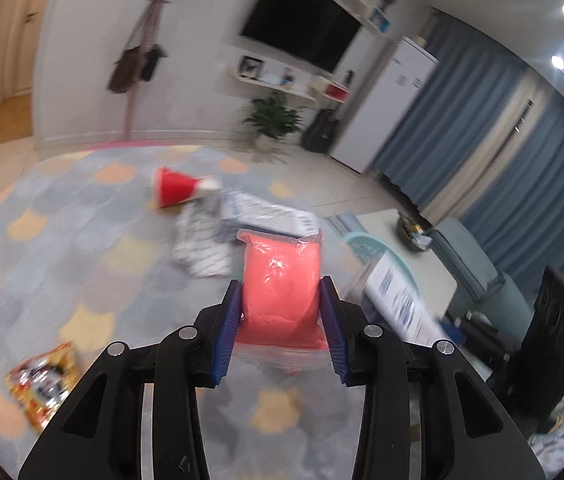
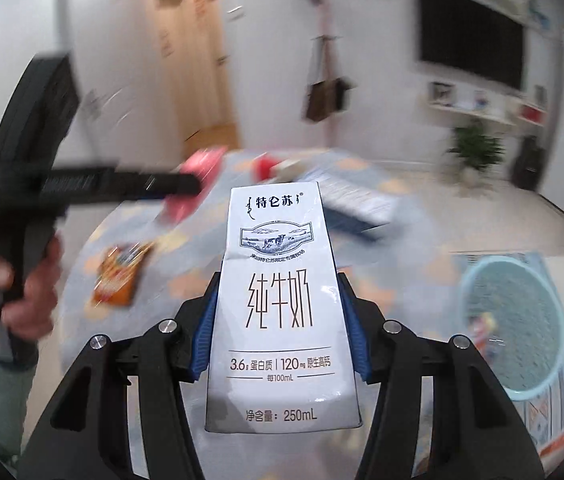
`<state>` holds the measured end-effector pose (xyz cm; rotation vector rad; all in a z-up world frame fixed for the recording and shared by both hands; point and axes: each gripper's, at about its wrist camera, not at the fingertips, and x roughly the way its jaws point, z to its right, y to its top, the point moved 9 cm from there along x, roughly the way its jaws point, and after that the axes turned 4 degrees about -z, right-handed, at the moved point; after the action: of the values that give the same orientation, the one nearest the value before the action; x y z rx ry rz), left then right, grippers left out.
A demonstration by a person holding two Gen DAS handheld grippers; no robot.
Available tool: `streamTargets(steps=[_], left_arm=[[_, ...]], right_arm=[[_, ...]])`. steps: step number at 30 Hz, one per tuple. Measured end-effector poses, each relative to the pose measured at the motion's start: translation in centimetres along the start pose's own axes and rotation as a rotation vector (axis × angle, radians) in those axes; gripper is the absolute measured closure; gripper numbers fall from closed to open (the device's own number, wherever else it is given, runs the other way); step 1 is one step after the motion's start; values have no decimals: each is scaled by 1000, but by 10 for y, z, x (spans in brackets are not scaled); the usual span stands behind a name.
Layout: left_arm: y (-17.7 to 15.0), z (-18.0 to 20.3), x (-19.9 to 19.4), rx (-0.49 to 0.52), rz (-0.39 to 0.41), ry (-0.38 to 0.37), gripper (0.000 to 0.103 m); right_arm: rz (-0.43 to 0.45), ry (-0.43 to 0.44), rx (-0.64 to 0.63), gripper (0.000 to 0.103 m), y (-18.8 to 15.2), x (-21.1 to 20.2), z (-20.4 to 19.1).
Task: Collect trash
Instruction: 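Carry packet and carton over the blue basket and open both tools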
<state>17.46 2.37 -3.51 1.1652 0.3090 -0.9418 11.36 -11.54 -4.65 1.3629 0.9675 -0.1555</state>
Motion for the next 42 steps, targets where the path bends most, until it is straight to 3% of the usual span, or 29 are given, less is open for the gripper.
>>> streamTargets(steps=[7,16,25,33,35,37,39,42], left_arm=[[24,71,55,92,-46,-88,65],[42,158,136,184,-132,-198,65],[21,197,235,213,-271,-189,65],[3,182,288,140,-371,-166,65],[3,182,291,124,-372,-166,58],[4,181,289,107,-365,-167,39],[7,180,283,100,-350,-171,34],[10,178,272,96,-337,-179,34]], right_arm=[[64,-219,237,52,16,-33,111],[45,-334,559,52,-8,-30,240],[-77,-395,729,52,-48,16,324],[-161,-406,816,52,-83,41,357],[-169,-409,826,51,-89,42,359],[-168,-395,844,48,-94,44,361],[-162,-388,857,45,-97,42,361],[-159,-391,854,44,-100,39,359]])
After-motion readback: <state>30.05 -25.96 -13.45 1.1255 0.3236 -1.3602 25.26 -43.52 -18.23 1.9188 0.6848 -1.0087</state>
